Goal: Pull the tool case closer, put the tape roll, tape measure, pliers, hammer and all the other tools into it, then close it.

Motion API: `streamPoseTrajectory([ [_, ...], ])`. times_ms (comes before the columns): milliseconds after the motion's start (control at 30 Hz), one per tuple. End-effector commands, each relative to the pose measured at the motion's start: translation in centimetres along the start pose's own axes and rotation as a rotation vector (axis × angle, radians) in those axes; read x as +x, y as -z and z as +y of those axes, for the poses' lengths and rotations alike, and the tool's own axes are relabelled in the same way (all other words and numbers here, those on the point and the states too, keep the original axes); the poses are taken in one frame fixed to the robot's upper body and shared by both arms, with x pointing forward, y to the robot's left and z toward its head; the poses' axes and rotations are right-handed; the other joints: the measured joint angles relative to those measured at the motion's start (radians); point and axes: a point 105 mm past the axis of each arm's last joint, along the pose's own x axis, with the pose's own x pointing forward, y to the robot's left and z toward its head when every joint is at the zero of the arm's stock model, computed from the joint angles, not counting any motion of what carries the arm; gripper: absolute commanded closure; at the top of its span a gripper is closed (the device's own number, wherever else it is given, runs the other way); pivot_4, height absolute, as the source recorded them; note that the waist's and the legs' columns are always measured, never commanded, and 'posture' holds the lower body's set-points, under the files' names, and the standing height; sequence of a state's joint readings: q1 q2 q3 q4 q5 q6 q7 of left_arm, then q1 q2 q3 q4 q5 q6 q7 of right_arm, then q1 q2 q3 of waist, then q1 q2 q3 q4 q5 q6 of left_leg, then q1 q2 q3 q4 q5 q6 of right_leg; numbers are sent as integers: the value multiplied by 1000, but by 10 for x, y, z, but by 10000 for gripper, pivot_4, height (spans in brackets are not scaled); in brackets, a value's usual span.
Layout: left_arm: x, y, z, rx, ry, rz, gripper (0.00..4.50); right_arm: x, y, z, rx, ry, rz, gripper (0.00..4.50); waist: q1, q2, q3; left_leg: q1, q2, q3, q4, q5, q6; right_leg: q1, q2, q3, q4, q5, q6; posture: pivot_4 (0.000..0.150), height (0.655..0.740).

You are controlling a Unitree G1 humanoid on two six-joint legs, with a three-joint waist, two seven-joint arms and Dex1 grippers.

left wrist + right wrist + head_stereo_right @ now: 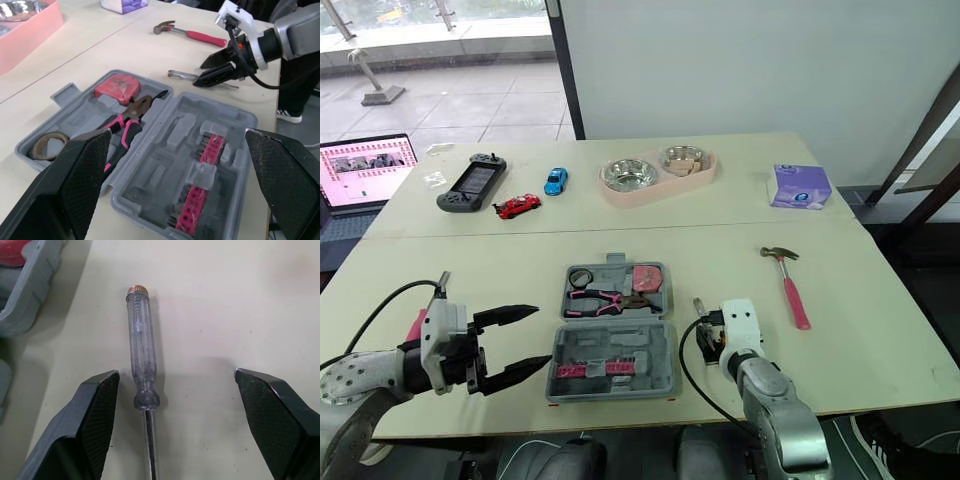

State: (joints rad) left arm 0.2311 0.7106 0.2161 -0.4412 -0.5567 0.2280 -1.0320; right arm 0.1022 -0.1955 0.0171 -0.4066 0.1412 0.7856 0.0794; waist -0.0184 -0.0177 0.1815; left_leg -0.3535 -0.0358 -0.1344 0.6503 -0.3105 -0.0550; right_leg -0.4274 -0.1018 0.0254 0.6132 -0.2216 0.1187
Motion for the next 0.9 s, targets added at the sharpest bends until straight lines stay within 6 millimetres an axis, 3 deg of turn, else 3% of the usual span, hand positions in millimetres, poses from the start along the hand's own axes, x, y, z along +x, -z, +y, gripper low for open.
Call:
streamPoseTrajectory([
  [33,-1,-13,1,38,-2,-14,0,-2,24,2,2,-11,80,6094,0,-1,-1,0,0,0,0,0,0,0,0,0,0,0,-1,1500,7360],
  [67,-1,-13,1,39,-3,-14,0,-3,24,4,0,-15,76,6094,1,-1,-1,0,0,0,0,0,0,0,0,0,0,-1,-1,1500,7360],
  [100,-1,-13,1,39,-3,-13,0,-4,23,5,0,-18,72,11579,1,-1,-1,0,0,0,0,0,0,0,0,0,0,-1,-1,1500,7360],
  [133,-2,-12,1,37,-4,-12,0,-4,22,7,-2,-24,65,14046,1,-1,-1,0,0,0,0,0,0,0,0,0,0,-1,-1,1500,7360],
  [333,-4,-10,2,35,-11,-11,0,-3,18,12,-41,-36,39,43708,-1,-2,-2,0,0,0,0,0,0,0,0,0,0,-1,-2,1500,7360],
  [633,-7,-9,8,44,-60,-34,0,-3,-14,11,-244,-89,-112,44471,-1,-1,-1,0,0,0,0,0,0,0,0,0,0,-1,-2,1500,7360],
  [733,-10,-15,12,21,-97,-97,0,-11,-44,19,-347,-164,-213,44471,-1,0,-1,0,0,0,0,0,0,0,0,0,0,-1,-2,1500,7360],
  [900,-24,-12,23,36,-158,-107,0,-39,-102,63,-546,-523,-299,44471,-4,0,0,0,0,0,0,0,0,0,0,0,0,0,0,1500,7360],
])
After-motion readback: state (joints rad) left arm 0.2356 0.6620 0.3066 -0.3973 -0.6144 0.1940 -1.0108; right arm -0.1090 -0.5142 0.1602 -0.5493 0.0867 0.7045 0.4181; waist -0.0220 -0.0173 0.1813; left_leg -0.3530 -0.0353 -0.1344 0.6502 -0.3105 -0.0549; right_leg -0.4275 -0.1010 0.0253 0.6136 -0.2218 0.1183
